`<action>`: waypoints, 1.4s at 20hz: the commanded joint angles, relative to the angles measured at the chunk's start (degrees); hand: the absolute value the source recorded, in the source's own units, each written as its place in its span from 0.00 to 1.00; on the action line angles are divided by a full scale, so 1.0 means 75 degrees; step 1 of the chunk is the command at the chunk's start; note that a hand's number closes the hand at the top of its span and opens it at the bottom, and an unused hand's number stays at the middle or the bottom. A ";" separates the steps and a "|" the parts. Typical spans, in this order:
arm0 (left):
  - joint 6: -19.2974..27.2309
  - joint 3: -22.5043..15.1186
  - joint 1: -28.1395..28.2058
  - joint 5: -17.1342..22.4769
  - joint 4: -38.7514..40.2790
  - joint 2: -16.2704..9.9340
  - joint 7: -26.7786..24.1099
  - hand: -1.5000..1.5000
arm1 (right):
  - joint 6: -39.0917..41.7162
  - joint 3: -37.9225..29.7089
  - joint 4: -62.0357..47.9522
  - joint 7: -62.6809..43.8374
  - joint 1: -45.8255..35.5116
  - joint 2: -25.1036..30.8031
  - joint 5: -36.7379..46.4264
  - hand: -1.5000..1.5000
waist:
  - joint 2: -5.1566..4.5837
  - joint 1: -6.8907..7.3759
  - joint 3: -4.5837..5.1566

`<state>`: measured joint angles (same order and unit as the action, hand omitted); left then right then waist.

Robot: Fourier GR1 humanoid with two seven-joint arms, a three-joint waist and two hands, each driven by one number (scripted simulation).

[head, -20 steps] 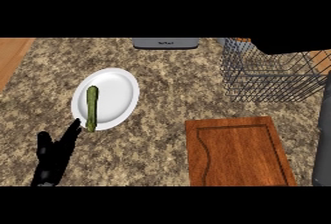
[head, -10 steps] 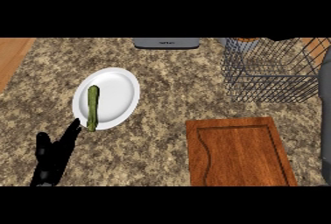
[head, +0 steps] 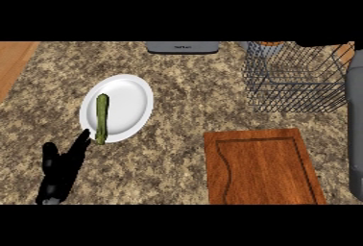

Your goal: Pick the lemon from the cutting board and place it in the basket

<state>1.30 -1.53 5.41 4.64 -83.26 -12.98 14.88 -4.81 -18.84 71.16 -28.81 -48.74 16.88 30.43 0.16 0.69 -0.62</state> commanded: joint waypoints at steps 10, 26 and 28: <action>-0.0182 0.0086 0.0200 0.0100 0.0099 0.0044 0.0432 0.50 | -0.0213 0.0415 -0.1673 0.1150 0.0598 0.0961 0.0942 1.00 | -0.0040 -0.0040 0.0082; -0.0253 0.0345 0.0272 -0.0028 0.0261 0.0099 0.0232 0.50 | -0.0504 -0.1018 -0.1799 0.1888 0.0621 0.1869 -0.0405 0.00 | -0.0019 -0.0092 0.0082; -0.0074 0.0191 0.0434 -0.0254 0.0211 0.0266 0.0086 0.50 | -0.0512 -0.1253 -0.1812 0.1741 0.0705 0.2132 -0.0513 0.00 | -0.0021 -0.0089 0.0083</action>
<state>-0.17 0.51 6.94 3.68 -84.48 -12.41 14.80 -8.89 -25.10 57.60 -14.74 -44.09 30.17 28.89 0.41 0.16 -0.53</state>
